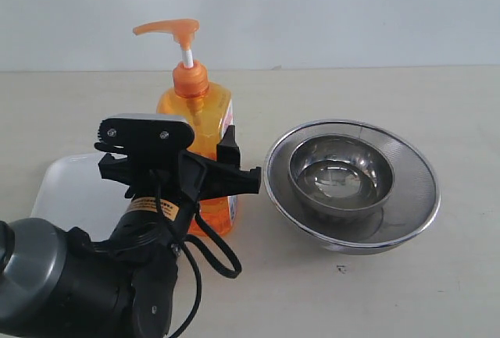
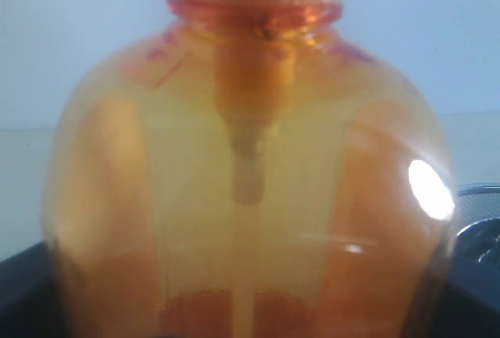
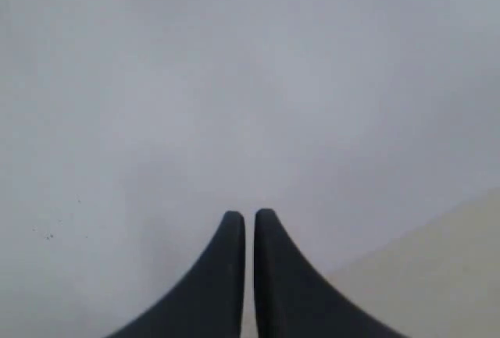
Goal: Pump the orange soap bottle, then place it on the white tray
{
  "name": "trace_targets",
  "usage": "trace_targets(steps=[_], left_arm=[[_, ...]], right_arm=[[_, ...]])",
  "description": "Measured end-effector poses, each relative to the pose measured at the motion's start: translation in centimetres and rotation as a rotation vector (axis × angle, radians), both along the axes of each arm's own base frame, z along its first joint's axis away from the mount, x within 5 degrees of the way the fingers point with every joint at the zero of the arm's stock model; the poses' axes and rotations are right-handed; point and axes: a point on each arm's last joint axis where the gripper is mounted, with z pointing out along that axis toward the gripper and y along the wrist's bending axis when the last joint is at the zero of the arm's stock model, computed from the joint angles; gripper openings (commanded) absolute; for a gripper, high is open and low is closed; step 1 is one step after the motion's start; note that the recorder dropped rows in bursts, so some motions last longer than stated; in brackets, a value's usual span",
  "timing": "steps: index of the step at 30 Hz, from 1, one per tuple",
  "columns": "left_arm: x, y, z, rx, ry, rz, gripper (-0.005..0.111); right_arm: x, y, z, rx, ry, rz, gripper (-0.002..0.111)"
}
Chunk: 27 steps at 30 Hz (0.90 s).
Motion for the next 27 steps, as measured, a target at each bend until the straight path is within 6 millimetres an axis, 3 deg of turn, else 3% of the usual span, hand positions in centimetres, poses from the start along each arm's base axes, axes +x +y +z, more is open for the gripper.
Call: trace_targets(steps=[4,10,13,17,21,23,27], left_arm=[[0.0,0.0,0.0,0.0,0.0,0.0,0.005],[0.0,0.0,0.0,0.0,0.0,0.0,0.005],[0.0,0.0,0.0,0.0,0.0,0.0,0.005],[0.0,0.0,0.0,0.0,0.0,0.0,0.005],[0.0,0.0,0.0,0.0,0.0,0.0,0.005],[0.0,0.0,0.0,0.0,0.0,0.0,0.005],[0.0,0.0,0.0,0.0,0.0,0.0,0.005]], right_arm=[[-0.3,0.3,1.4,-0.076,-0.06,0.009,0.0],[-1.9,0.4,6.8,-0.086,-0.221,0.023,0.0],[-1.4,0.5,8.9,-0.091,-0.212,0.024,0.0],[2.5,0.9,11.6,-0.081,-0.064,0.065,0.0],[7.9,3.2,13.6,-0.156,0.086,0.185,0.0],[11.1,5.2,15.1,-0.277,0.17,0.243,0.0],[15.8,7.6,15.7,-0.508,0.342,0.25,0.0]])
